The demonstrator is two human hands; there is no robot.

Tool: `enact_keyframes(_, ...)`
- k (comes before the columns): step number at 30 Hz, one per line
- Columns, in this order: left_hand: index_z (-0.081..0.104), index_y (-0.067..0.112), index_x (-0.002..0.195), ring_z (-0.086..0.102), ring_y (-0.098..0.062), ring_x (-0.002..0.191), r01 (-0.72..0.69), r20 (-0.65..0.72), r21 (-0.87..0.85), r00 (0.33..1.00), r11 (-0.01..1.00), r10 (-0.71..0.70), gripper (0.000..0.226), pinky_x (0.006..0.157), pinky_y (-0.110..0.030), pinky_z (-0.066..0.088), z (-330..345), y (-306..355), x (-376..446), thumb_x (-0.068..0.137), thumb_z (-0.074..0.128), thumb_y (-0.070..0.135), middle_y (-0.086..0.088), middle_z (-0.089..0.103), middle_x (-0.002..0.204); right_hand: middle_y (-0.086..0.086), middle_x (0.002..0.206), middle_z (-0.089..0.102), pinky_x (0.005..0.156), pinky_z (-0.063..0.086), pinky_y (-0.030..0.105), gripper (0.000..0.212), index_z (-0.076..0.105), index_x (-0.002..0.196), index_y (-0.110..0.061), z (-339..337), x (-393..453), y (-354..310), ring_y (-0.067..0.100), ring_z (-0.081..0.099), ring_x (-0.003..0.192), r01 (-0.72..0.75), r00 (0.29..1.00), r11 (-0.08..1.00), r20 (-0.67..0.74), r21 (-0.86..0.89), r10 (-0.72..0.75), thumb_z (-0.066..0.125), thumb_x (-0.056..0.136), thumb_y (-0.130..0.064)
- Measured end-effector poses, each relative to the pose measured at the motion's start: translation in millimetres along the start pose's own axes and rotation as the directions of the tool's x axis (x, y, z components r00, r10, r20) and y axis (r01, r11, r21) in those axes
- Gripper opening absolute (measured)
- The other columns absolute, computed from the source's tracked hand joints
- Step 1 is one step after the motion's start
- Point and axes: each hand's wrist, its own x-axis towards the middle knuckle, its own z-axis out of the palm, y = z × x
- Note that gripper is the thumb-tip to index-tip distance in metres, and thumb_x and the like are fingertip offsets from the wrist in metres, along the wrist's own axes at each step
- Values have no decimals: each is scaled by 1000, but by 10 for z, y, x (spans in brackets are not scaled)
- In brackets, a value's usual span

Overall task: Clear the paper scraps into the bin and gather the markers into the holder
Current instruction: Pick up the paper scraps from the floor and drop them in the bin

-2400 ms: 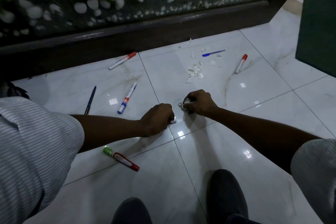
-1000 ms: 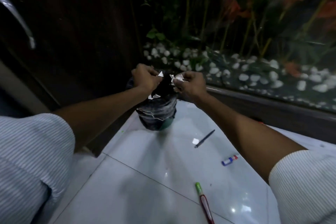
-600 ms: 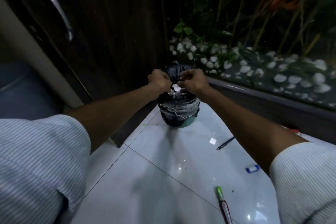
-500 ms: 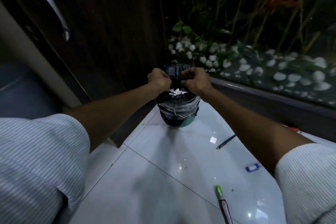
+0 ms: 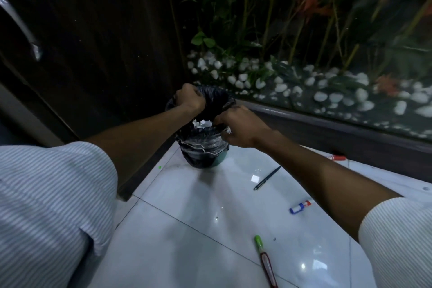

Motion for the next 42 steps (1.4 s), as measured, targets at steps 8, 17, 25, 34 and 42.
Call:
enact_keyframes(8,68,9,97,64,-34,93,-267,150,236,960,934,236,8,76,-47,60,170,366,-340,90,64,9,-13,66,105,4,87,68,65,52,39,26,74,95,-21,-187,-669,354,29,64,83,-41,999,998,-20,-53,40,64,71,-19)
enact_keyframes(17,71,15,95,69,-35,96,-556,350,381,826,738,442,15,71,-37,52,928,1071,-1082,81,70,20,-13,72,102,5,77,62,56,46,37,12,66,78,-14,-449,-1728,600,30,60,76,-159,987,982,-23,-100,157,62,67,-14)
enact_keyframes(25,72,14,81,70,-36,81,-654,297,272,755,706,585,9,68,-38,54,1400,1616,-1614,80,65,19,-12,74,87,5,92,61,64,47,34,13,61,82,-13,-570,-2344,585,29,57,90,-240,968,962,-109,-127,227,63,69,-12)
enact_keyframes(34,71,16,78,67,-38,78,-777,140,48,627,627,766,21,60,-33,37,1558,1953,-2031,87,52,19,-13,72,81,-5,94,56,61,49,37,20,57,93,-18,-366,-2889,753,21,54,93,-602,746,799,-363,-7,559,60,74,-13)
enact_keyframes(42,64,19,79,67,-29,76,-875,369,-93,413,475,833,13,59,-34,48,2133,2025,-2623,79,53,12,-2,71,79,-2,116,66,75,51,31,32,63,117,-23,83,-3610,1037,19,64,98,-908,416,413,30,67,909,67,86,-20)
